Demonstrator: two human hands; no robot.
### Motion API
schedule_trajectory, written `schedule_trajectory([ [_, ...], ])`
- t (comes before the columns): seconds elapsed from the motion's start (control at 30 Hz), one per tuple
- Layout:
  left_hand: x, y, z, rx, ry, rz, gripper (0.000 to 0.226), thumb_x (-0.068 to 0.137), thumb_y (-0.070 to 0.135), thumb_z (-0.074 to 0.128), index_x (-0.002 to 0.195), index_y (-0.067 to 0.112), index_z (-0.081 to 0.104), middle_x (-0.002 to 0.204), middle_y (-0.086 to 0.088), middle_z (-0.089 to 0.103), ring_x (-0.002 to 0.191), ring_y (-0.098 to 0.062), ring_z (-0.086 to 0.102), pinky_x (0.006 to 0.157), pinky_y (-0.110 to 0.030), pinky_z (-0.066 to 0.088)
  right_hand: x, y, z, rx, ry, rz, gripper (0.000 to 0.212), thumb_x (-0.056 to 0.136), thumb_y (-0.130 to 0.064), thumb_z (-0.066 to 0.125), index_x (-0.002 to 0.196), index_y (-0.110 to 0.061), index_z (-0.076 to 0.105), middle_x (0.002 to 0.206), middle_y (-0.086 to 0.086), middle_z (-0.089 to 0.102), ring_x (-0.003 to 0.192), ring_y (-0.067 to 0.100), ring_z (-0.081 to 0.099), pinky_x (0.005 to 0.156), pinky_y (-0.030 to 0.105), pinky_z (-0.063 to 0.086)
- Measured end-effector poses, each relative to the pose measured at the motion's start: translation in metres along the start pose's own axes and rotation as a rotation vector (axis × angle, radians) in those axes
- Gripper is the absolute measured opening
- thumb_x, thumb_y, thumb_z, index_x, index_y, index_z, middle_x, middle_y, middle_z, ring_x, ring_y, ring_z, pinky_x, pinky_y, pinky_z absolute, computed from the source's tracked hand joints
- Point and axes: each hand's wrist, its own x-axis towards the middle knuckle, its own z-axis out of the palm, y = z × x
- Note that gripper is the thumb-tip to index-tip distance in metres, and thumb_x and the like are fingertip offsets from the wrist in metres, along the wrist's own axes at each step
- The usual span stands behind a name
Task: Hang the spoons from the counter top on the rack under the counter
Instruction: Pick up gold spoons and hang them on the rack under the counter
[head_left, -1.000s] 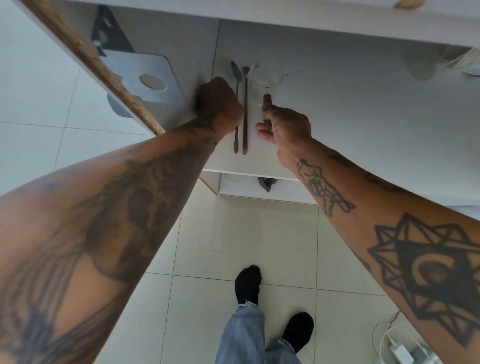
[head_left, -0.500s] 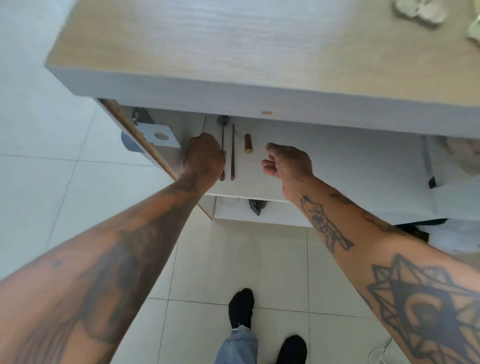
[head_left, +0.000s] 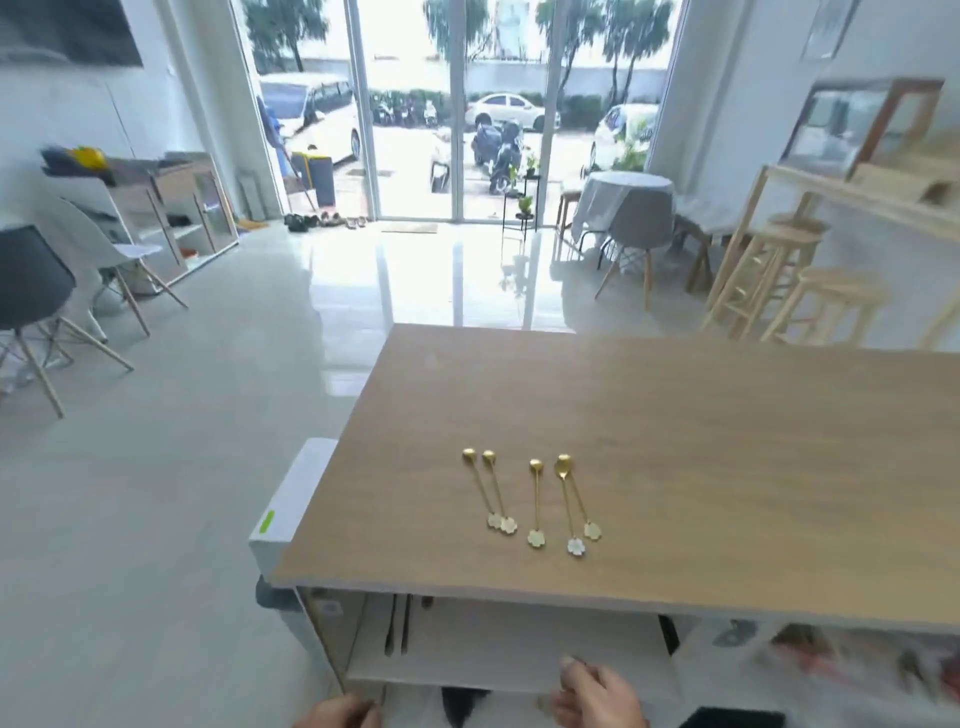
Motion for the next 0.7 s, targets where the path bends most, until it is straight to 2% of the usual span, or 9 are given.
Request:
schedule_trajectory([
  [0.07,-0.012,0.023,-0.014,0.005,0.024,0.049,0.024,0.076,0.027,0.082,0.056,0.038,0.075,0.066,0.015,0.074,0.079,-0.002,0.071,0.075,-0.014,0.053,-0.014,-0.019,-0.028,0.022,0.002,-0.043,0.017,0.09,-0.017,0.069,0.087,0.0,0.065,0.076,0.023,0.07,0.075,0.035,0.068,0.084,0.045,0.057],
  [0.13,-0.011,0.052,-0.033,0.028,0.047,0.082,0.03,0.079,0.027,0.079,0.056,0.043,0.069,0.07,0.013,0.074,0.077,-0.002,0.07,0.069,-0.005,0.046,-0.02,-0.04,-0.051,0.042,0.019,-0.103,0.018,0.092,-0.014,0.067,0.085,0.002,0.063,0.067,0.018,0.066,0.069,0.031,0.063,0.077,0.043,0.053],
  [0.23,0.005,0.097,-0.056,0.012,0.089,0.166,0.014,0.085,0.029,0.074,0.073,0.036,0.075,0.078,0.011,0.077,0.076,-0.001,0.07,0.07,-0.012,0.049,-0.019,-0.078,-0.069,0.058,0.067,-0.212,0.015,0.093,-0.012,0.065,0.084,-0.001,0.063,0.065,0.016,0.064,0.065,0.028,0.061,0.071,0.041,0.052],
  [0.33,0.03,0.137,-0.066,0.002,0.106,0.251,0.012,0.088,0.03,0.071,0.081,0.028,0.081,0.065,0.021,0.071,0.061,0.015,0.063,0.055,-0.001,0.043,-0.015,-0.113,-0.071,0.072,0.098,-0.311,0.018,0.09,-0.021,0.069,0.087,-0.003,0.069,0.067,0.011,0.069,0.068,0.028,0.067,0.076,0.044,0.059],
  [0.4,0.047,0.158,-0.067,-0.002,0.096,0.285,0.016,0.088,0.03,0.069,0.089,0.021,0.083,0.073,0.018,0.074,0.063,0.013,0.063,0.056,0.0,0.041,-0.011,-0.134,-0.065,0.056,0.086,-0.368,0.018,0.089,-0.023,0.07,0.086,-0.005,0.07,0.068,0.009,0.07,0.07,0.028,0.07,0.079,0.046,0.061],
  [0.5,0.073,0.181,-0.067,0.01,0.06,0.288,0.02,0.089,0.031,0.067,0.093,0.019,0.082,0.087,0.009,0.079,0.075,0.0,0.069,0.071,-0.019,0.053,-0.005,-0.162,-0.045,0.052,0.067,-0.408,0.015,0.09,-0.018,0.069,0.084,-0.004,0.068,0.067,0.01,0.067,0.066,0.026,0.066,0.075,0.044,0.059],
  [0.63,0.104,0.199,-0.059,0.049,0.001,0.223,0.023,0.089,0.032,0.065,0.096,0.016,0.081,0.097,0.001,0.08,0.085,-0.01,0.07,0.075,-0.024,0.052,0.002,-0.187,-0.011,-0.016,0.04,-0.401,0.013,0.089,-0.017,0.069,0.082,-0.005,0.068,0.064,0.009,0.066,0.061,0.023,0.063,0.067,0.039,0.055],
  [0.7,0.119,0.207,-0.053,0.075,-0.033,0.16,0.021,0.088,0.034,0.065,0.09,0.018,0.079,0.096,-0.002,0.078,0.085,-0.014,0.069,0.073,-0.027,0.051,0.006,-0.193,0.005,-0.102,0.042,-0.388,0.013,0.088,-0.018,0.069,0.082,-0.006,0.069,0.063,0.007,0.068,0.06,0.021,0.064,0.065,0.037,0.056],
])
